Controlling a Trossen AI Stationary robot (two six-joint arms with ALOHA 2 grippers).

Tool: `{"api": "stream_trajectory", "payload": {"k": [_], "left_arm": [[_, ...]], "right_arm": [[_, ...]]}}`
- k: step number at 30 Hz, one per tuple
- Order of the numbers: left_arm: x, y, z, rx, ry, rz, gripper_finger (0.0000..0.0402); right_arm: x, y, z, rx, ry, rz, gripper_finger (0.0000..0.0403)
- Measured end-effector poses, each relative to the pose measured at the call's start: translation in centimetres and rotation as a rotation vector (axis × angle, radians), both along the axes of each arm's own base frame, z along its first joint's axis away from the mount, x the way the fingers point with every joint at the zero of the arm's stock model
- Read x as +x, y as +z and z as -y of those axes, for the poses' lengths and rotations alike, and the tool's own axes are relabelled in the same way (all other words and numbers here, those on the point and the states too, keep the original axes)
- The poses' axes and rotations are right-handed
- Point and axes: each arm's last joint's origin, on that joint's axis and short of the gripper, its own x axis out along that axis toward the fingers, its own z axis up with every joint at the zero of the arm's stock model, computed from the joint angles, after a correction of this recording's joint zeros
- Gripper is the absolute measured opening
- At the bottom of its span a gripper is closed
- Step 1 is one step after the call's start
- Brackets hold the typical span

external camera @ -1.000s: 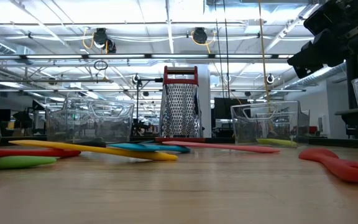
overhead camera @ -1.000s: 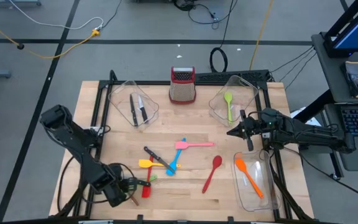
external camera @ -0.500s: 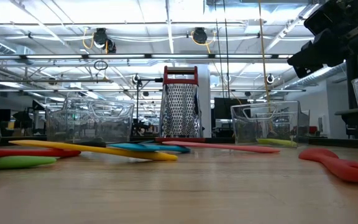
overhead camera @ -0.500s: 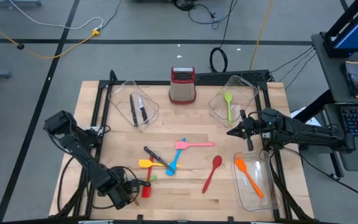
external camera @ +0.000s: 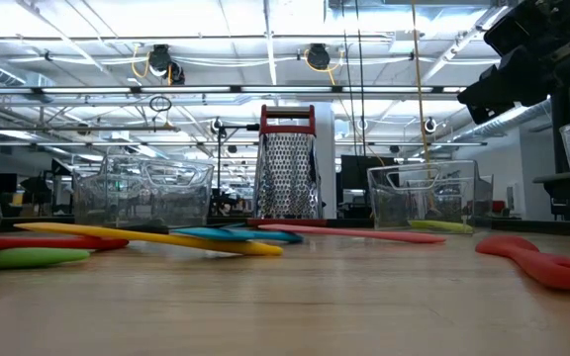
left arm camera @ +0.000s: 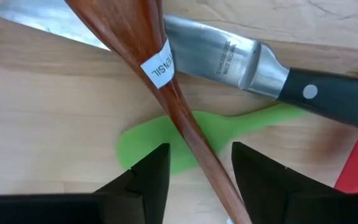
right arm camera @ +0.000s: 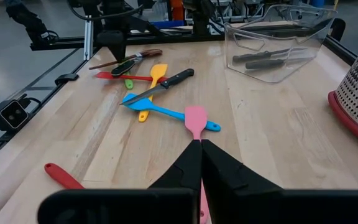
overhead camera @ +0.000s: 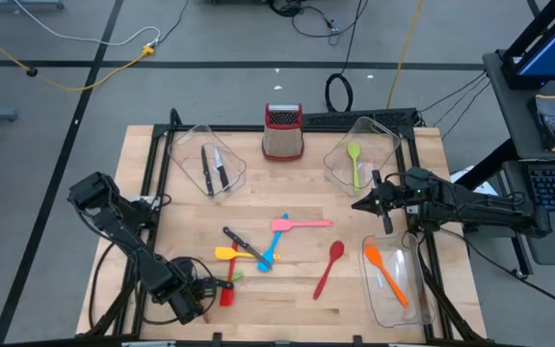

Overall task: Pick & Place Kitchen Items
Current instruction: Put the brown serving spoon into the top right transparent bin

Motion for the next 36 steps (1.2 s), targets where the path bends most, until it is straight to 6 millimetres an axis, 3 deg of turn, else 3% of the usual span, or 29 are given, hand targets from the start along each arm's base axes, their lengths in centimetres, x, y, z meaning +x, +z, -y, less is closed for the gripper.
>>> {"api": "stream_trajectory", "payload": {"k": [19, 36], "left_arm": [[-0.5, -0.3, -0.6, 0.051, -0.019, -0.034, 0.0014], [-0.8, 0.9, -0.6, -0.006, -0.046, -0.048, 0.0008]], "right_arm": [[0.0, 0.0, 0.0, 0.0, 0.0, -0.001, 0.0], [0.0, 0.0, 0.0, 0.001, 0.0, -0.001, 0.0]]}}
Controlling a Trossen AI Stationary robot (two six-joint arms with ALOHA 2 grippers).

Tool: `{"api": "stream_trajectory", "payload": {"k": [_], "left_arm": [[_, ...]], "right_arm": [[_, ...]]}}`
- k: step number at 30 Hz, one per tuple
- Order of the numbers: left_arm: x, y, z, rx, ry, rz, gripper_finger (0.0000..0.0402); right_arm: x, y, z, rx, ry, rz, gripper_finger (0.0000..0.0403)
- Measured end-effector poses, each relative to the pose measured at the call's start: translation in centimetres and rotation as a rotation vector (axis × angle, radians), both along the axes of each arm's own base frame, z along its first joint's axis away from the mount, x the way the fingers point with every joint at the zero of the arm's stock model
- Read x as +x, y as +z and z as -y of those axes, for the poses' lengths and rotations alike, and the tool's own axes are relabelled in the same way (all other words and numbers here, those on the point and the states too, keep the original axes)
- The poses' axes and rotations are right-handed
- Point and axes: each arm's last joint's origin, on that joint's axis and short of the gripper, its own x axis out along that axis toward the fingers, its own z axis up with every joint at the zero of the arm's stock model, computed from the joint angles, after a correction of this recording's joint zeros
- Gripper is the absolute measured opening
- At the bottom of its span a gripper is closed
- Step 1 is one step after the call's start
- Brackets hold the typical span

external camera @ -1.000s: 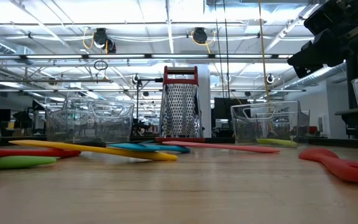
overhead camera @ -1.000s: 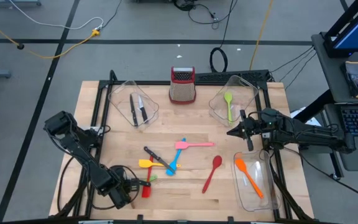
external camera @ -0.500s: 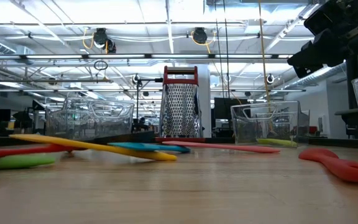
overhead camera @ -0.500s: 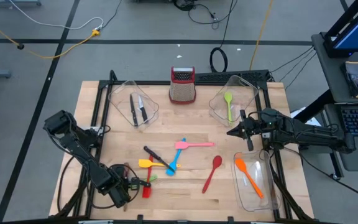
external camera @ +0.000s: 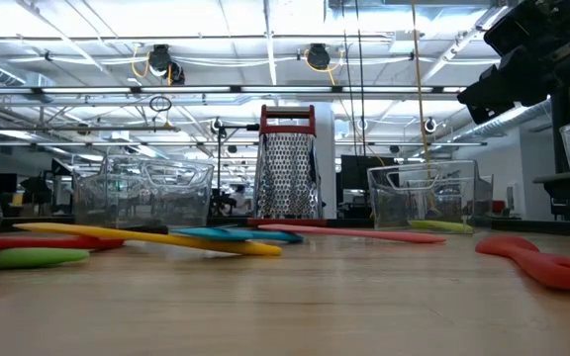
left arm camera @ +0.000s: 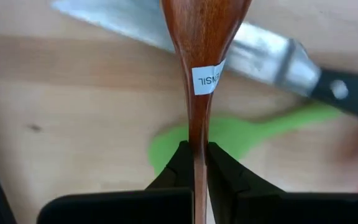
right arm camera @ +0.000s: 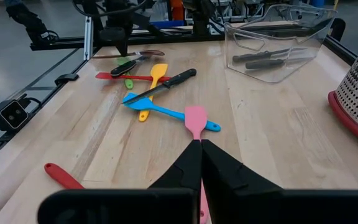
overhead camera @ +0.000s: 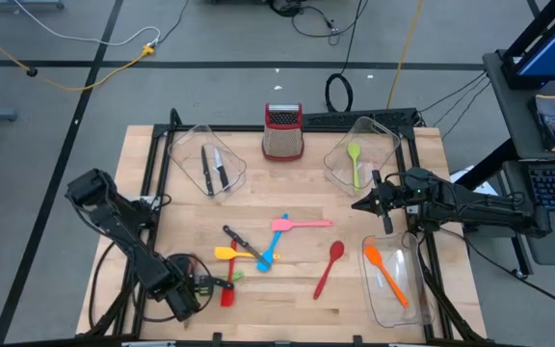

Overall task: Pick & Place Kitchen Items
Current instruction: Put the brown serving spoon into the top right transparent bin

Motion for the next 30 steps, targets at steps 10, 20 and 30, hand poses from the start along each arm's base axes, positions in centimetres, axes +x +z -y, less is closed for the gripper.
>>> {"api": "stream_trajectory", "payload": {"k": [10, 20, 30], "left_arm": [[0.6, 4.4, 0.8, 0.066, -0.029, 0.023, 0.0006], [3.2, 10.1, 0.3, 0.417, -0.204, 0.46, 0.0008], [6.7, 13.4, -3.0, 0.653, -0.44, 0.702, 0.001]], "right_arm": [[0.0, 0.0, 0.0, 0.0, 0.0, 0.0, 0.0], [0.1, 0.3, 0.0, 0.0, -0.001, 0.026, 0.0], [0.5, 0.8, -0.3, 0.128, 0.134, 0.114, 0.0]]}}
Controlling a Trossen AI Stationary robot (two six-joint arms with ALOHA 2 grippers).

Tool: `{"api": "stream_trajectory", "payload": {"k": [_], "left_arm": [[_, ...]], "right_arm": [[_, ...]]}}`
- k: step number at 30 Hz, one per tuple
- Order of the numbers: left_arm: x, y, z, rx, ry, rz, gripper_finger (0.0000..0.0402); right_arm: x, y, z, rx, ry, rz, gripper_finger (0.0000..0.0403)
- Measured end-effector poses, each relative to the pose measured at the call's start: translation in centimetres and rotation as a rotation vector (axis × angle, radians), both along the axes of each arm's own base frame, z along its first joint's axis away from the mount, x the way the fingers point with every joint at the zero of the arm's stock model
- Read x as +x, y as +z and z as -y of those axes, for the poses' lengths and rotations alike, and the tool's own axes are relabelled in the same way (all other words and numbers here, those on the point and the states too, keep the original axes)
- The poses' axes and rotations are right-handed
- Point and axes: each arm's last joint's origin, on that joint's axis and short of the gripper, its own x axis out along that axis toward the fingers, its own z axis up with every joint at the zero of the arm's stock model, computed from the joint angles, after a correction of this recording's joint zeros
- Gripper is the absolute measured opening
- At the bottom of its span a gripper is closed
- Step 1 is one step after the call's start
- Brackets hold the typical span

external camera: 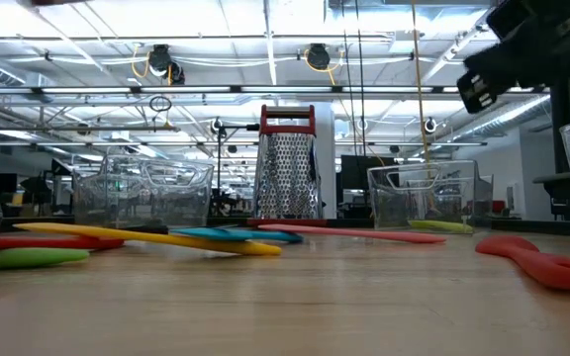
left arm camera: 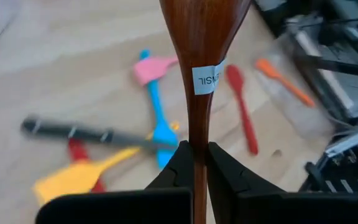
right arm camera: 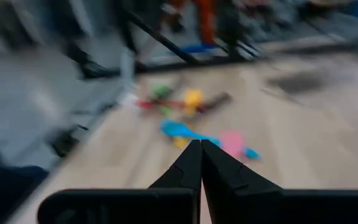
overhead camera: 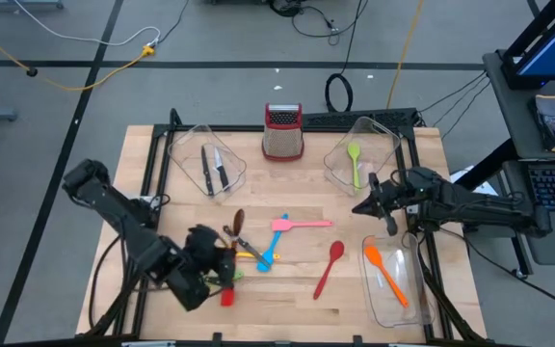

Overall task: Pick & Place Kitchen Items
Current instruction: Put the brown serving spoon into the top right transparent bin

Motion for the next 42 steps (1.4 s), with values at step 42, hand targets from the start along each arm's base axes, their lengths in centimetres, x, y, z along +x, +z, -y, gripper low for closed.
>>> {"api": "stream_trajectory", "payload": {"k": [42], "left_arm": [[17.7, 1.4, -15.0, 0.139, -0.875, 0.836, 0.0013]], "right_arm": [[7.5, 1.7, -5.0, -0.216, 0.244, 0.497, 0.0075]]}}
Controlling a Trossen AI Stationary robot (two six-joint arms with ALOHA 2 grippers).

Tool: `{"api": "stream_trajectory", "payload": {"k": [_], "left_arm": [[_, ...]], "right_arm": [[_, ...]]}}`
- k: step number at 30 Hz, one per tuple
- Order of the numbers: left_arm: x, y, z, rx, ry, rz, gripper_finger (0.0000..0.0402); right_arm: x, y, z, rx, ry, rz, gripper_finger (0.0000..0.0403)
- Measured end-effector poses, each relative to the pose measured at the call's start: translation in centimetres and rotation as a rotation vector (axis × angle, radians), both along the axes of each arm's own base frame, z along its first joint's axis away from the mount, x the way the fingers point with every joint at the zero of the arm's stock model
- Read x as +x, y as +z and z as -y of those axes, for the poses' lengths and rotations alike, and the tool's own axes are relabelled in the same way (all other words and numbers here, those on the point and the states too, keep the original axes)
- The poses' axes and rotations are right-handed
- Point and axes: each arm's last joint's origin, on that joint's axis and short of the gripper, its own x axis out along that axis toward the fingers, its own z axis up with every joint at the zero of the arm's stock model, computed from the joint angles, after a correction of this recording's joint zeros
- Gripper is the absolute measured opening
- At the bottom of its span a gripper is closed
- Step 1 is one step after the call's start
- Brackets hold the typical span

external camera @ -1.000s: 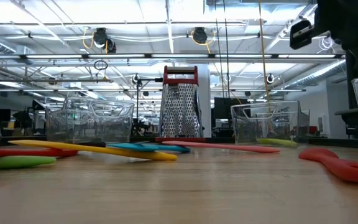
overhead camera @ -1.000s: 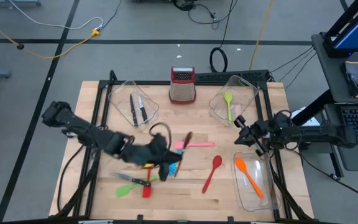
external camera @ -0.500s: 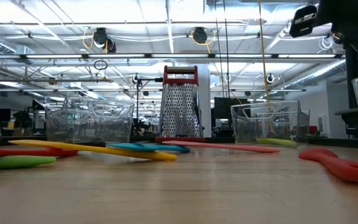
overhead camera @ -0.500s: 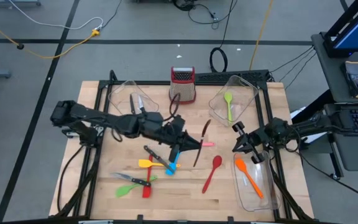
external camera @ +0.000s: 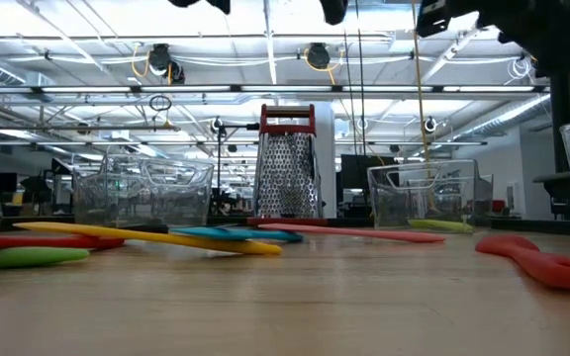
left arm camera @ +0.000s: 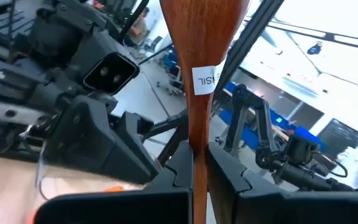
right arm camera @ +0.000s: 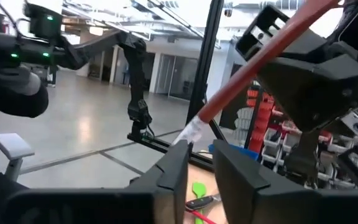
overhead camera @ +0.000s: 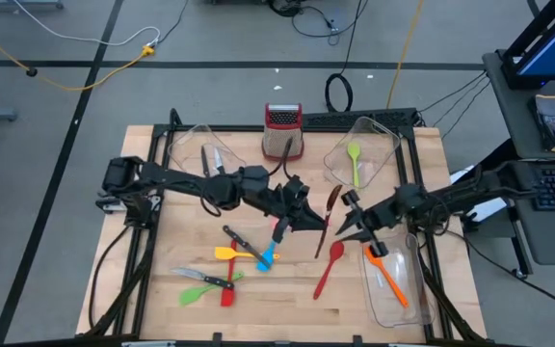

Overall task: Pick & Place Kitchen Items
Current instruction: Put the brown serving spoon into the top right transparent bin

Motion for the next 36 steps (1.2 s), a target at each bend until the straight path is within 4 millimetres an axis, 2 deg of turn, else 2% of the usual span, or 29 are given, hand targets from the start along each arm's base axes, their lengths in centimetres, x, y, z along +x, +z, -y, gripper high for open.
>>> {"api": "stream_trajectory", "payload": {"k": [3, 10, 16, 23, 36], "left_arm": [[0.4, -0.7, -0.1, -0.003, -0.027, 0.002, 0.0006], [0.3, -0.5, 0.0, 0.025, -0.063, 0.03, 0.001], [0.4, -0.6, 0.0, 0.035, -0.061, 0.032, 0.0014], [0.4, -0.8, -0.1, 0.057, -0.06, 0.019, 0.001], [0.4, -1.1, -0.2, 0.074, -0.054, -0.001, 0.0013]], "right_arm": [[1.0, -0.2, -0.1, -0.003, -0.001, -0.028, 0.0108], [2.7, -0.4, -0.3, 0.025, 0.007, -0.084, 0.0183], [4.1, 0.1, -0.8, 0.045, 0.028, -0.099, 0.0225], [4.4, 0.1, -1.4, 0.05, 0.056, -0.112, 0.0242], [4.2, 0.6, -1.6, 0.104, 0.082, -0.087, 0.0238]]}}
